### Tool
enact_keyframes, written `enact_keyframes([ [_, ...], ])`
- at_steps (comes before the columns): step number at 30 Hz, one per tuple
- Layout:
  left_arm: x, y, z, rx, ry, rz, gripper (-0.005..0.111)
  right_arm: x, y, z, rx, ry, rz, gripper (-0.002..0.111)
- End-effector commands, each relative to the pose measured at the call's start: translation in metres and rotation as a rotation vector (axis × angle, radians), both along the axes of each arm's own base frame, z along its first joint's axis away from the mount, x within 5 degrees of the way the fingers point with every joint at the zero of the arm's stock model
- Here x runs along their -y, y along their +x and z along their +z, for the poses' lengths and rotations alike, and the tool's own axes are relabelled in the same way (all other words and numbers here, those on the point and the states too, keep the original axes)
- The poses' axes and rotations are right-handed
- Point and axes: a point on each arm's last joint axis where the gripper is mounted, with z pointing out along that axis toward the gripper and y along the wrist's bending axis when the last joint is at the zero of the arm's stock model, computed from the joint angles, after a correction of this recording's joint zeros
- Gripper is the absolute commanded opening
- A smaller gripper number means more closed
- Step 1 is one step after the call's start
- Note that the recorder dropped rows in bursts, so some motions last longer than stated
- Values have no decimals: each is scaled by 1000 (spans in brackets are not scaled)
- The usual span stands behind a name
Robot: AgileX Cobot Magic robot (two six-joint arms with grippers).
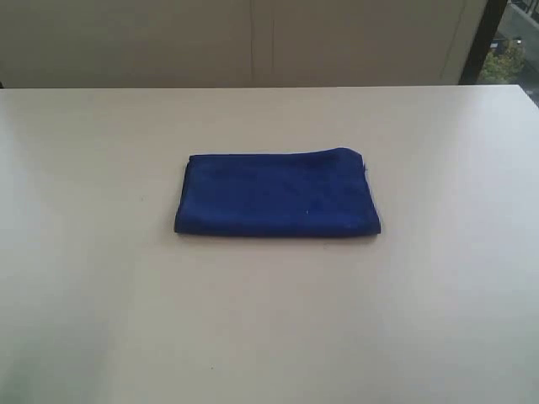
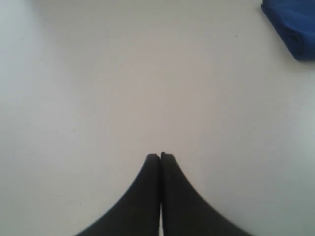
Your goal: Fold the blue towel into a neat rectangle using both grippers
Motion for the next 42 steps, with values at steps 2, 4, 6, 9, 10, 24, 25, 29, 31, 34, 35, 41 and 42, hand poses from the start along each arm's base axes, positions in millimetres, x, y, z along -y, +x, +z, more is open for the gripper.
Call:
enact_keyframes([
  [2, -1, 0, -1, 10, -5, 13, 0, 0, 0, -1, 7, 2, -4, 0],
  [4, -1, 1, 0, 23, -5, 14, 0, 0, 0, -1, 7, 2, -4, 0],
  [6, -1, 1, 1, 35, -5, 16, 0, 0, 0, -1, 7, 2, -4, 0],
  [9, -1, 1, 1, 35, -5, 16, 0, 0, 0, -1, 7, 2, -4, 0],
  [10, -1, 1, 1, 35, -5, 16, 0, 0, 0, -1, 7, 2, -4, 0],
  [24, -1, 1, 1, 35, -5, 16, 0, 0, 0, -1, 7, 2, -4, 0],
  [25, -1, 1, 1, 35, -5, 16, 0, 0, 0, -1, 7, 2, -4, 0],
  [29, -1, 1, 1, 35, -3, 15, 0, 0, 0, -1, 8, 21, -9, 0],
  [31, -1, 1, 1, 35, -3, 15, 0, 0, 0, -1, 8, 21, -9, 0],
  [34, -1, 1, 1, 35, -3, 15, 0, 0, 0, -1, 8, 21, -9, 0],
  [35, -1, 1, 1, 35, -3, 15, 0, 0, 0, -1, 8, 21, -9, 0],
  [41, -1, 1, 1, 35, -3, 15, 0, 0, 0, -1, 8, 23, -10, 0],
  [42, -1, 1, 1, 35, -3, 15, 0, 0, 0, -1, 8, 23, -10, 0],
])
